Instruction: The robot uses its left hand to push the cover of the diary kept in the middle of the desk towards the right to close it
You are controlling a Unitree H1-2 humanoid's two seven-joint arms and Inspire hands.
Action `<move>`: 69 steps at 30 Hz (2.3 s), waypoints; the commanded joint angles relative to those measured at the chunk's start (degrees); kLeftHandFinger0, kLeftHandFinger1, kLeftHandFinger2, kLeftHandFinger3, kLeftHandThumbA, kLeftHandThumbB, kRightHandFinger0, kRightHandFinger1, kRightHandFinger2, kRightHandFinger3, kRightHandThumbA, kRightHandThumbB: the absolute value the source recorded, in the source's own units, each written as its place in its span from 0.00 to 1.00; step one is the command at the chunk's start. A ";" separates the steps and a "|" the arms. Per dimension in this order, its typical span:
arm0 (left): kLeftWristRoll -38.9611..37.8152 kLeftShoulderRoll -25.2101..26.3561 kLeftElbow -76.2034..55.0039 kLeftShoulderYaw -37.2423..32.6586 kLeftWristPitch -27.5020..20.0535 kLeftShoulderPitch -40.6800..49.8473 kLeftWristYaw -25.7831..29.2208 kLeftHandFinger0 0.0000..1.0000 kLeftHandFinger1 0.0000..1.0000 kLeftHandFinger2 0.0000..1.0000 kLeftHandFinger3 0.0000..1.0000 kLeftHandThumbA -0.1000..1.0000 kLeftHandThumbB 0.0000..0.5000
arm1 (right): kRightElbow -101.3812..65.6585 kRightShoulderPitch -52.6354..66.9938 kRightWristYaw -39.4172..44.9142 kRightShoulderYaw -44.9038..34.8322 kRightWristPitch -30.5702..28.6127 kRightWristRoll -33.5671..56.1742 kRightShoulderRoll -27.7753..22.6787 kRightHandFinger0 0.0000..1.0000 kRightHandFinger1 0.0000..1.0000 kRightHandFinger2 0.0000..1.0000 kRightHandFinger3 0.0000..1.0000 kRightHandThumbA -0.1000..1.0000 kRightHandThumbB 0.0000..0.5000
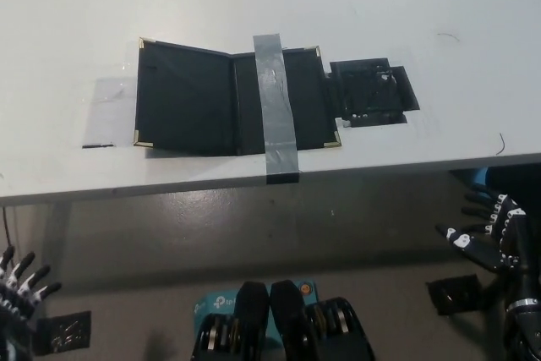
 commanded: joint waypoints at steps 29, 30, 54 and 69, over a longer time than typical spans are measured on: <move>-6.08 1.46 -0.79 -1.09 13.00 -21.39 4.06 1.00 1.00 1.00 1.00 1.00 0.30 | -0.90 -0.69 -0.40 0.01 -2.08 0.28 -0.74 0.45 0.62 0.70 0.75 1.00 0.81; -6.14 1.09 0.51 -0.95 13.66 -22.15 4.60 1.00 1.00 1.00 1.00 1.00 0.30 | -0.88 -0.75 -0.47 -0.03 -1.78 0.29 -0.73 0.45 0.62 0.70 0.75 1.00 0.81; 0.98 -0.27 18.68 -6.10 21.89 -40.82 8.62 1.00 1.00 1.00 1.00 1.00 0.58 | -2.24 -0.84 -0.03 1.01 -0.85 -0.80 -1.72 0.46 0.63 0.70 0.74 1.00 0.76; -4.13 -3.53 27.32 -1.56 23.89 -40.33 15.51 1.00 1.00 1.00 1.00 1.00 0.58 | -2.94 -0.97 -0.17 1.64 -0.83 -1.49 -2.27 0.46 0.64 0.68 0.76 1.00 0.73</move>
